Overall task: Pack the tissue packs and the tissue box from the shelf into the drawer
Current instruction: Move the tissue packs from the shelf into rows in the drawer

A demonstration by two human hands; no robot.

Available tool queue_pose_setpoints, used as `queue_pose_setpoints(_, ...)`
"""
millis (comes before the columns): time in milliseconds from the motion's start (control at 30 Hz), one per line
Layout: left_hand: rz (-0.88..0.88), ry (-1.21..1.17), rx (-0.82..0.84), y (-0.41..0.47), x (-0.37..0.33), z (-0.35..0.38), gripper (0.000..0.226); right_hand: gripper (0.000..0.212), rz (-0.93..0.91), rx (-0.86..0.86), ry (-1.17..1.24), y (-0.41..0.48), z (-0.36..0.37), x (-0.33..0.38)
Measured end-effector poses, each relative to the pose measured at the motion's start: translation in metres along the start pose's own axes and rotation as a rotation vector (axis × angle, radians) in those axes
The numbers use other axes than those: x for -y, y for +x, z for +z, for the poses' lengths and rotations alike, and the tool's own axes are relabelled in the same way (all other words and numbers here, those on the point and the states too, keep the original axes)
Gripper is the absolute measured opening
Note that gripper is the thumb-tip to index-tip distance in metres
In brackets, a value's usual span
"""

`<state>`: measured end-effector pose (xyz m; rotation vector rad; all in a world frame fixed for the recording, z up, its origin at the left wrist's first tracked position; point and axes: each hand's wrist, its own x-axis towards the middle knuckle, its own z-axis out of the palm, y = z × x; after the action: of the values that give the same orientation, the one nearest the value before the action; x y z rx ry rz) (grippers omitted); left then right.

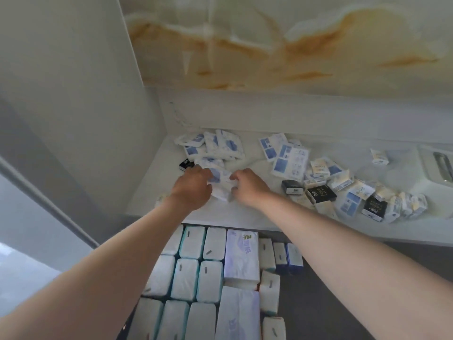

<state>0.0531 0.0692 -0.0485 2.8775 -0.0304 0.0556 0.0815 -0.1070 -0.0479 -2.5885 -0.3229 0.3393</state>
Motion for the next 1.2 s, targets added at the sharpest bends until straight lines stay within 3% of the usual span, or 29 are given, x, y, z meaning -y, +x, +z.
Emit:
queue_pose_setpoints(133,-0.165,-0.154,0.07,0.028,0.027,0.001,0.048,0.088,0.091,0.038,-0.187,0.029,0.016,0.013)
queue_pose_setpoints(200,-0.217,-0.264,0.142,0.04,0.031,0.002,0.052,0.1,0.127,0.05,-0.274,0.038,0.021,0.013)
queue_pose_setpoints(267,-0.238,-0.312,0.194,0.049,0.035,0.001,0.05,0.082,0.12,0.058,-0.214,0.049,0.019,0.011)
queue_pose_setpoints(333,-0.217,-0.341,0.184,0.06,0.039,-0.002,0.029,0.047,0.065,0.038,-0.001,0.063,0.012,0.009)
queue_pose_setpoints(433,-0.241,-0.657,0.008,0.077,0.038,-0.008,0.007,0.023,0.048,-0.101,0.278,0.086,-0.004,0.01)
queue_pose_setpoints(500,-0.274,-0.881,-0.152,0.088,0.033,-0.011,0.027,0.023,0.101,-0.199,0.46,0.107,-0.014,0.011)
queue_pose_setpoints(567,-0.293,-0.882,-0.216,0.098,0.031,-0.01,0.037,0.036,0.186,-0.235,0.475,0.129,-0.021,0.013)
queue_pose_setpoints(733,-0.285,-0.772,-0.106,0.113,0.034,0.006,0.052,0.066,0.421,-0.136,0.207,0.173,-0.022,0.012)
queue_pose_setpoints(867,-0.266,-0.727,0.016,0.126,0.033,0.008,0.041,0.073,0.442,-0.087,0.394,0.189,-0.018,0.014)
queue_pose_setpoints(1000,-0.272,-0.867,0.035,0.134,0.025,0.005,0.035,0.067,0.413,0.017,0.711,0.196,-0.016,0.011)
queue_pose_setpoints(1200,-0.33,-0.947,0.012,0.132,0.02,-0.001,0.034,0.023,0.367,0.1,0.84,0.185,-0.015,0.02)
